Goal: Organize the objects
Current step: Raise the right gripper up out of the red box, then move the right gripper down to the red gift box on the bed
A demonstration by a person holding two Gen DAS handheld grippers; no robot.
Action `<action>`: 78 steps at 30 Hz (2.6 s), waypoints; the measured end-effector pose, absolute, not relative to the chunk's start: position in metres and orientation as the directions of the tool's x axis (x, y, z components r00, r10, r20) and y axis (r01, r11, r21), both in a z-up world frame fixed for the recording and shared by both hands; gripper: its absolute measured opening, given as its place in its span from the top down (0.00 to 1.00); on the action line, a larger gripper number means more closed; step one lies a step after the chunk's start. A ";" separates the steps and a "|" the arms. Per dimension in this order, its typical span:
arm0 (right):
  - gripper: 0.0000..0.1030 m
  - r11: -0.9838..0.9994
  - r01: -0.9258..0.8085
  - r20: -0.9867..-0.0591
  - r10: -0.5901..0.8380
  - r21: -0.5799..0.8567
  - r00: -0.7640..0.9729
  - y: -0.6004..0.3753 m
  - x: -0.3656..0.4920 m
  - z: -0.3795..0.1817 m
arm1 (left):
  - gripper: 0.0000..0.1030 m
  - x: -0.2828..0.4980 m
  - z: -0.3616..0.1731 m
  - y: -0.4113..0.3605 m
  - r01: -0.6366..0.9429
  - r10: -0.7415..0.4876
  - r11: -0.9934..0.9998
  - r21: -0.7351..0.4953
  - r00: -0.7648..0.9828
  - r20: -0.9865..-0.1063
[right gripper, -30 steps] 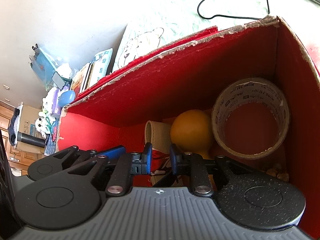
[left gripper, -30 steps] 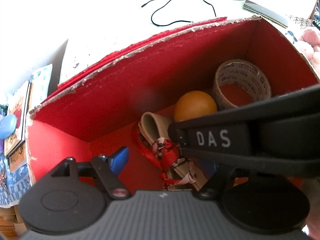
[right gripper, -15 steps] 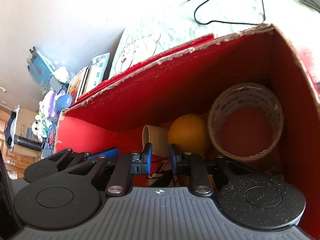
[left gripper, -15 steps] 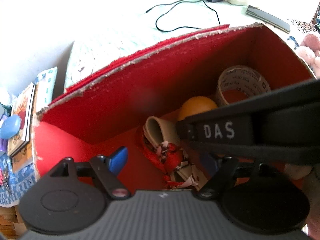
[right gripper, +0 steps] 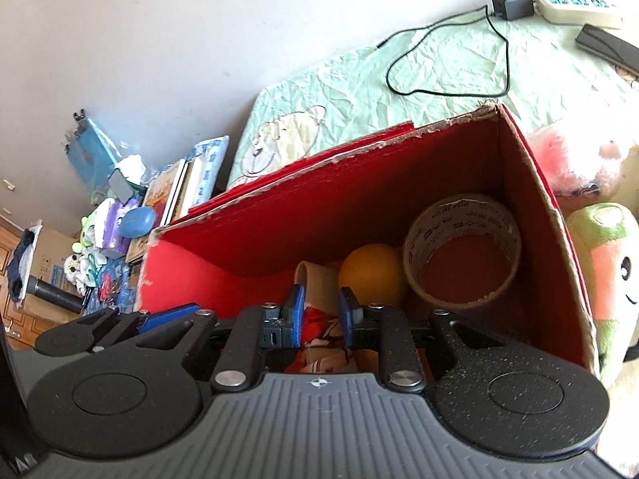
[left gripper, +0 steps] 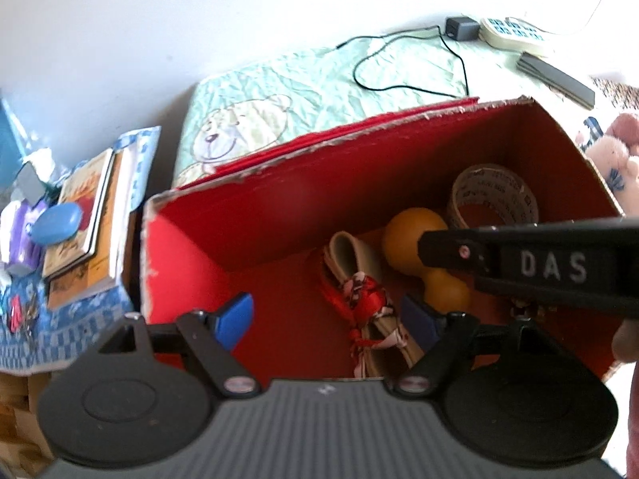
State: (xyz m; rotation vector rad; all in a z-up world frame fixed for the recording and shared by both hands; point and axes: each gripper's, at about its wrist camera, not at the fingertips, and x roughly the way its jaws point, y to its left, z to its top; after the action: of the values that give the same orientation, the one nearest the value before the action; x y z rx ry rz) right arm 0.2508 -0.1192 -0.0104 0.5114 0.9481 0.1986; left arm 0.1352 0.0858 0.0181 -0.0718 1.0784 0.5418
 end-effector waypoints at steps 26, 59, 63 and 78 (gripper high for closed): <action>0.78 0.821 -0.122 -0.622 0.510 0.557 0.594 -0.143 0.165 0.022 | 0.14 0.078 0.058 0.019 -0.629 0.519 0.739 0.240 0.305 -0.799; 0.72 0.741 -0.183 -0.641 0.657 0.646 0.397 -0.135 0.104 -0.024 | 0.11 0.023 0.005 -0.029 -0.743 0.516 0.603 0.289 0.087 -0.852; 0.71 0.747 -0.160 -0.652 0.648 0.645 0.395 -0.133 0.106 -0.026 | 0.11 0.020 -0.005 -0.021 -0.738 0.496 0.611 0.287 0.074 -0.865; 0.61 0.734 -0.067 -0.672 0.651 0.676 0.353 -0.114 0.124 -0.054 | 0.08 0.002 -0.036 0.015 -0.753 0.400 0.612 0.241 0.031 -0.916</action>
State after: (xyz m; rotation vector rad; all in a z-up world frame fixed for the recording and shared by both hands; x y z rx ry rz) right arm 0.1239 -0.1136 -0.0540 0.6090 1.1254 0.5027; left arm 0.0023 0.0155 -0.0358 -0.3509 1.2499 0.9163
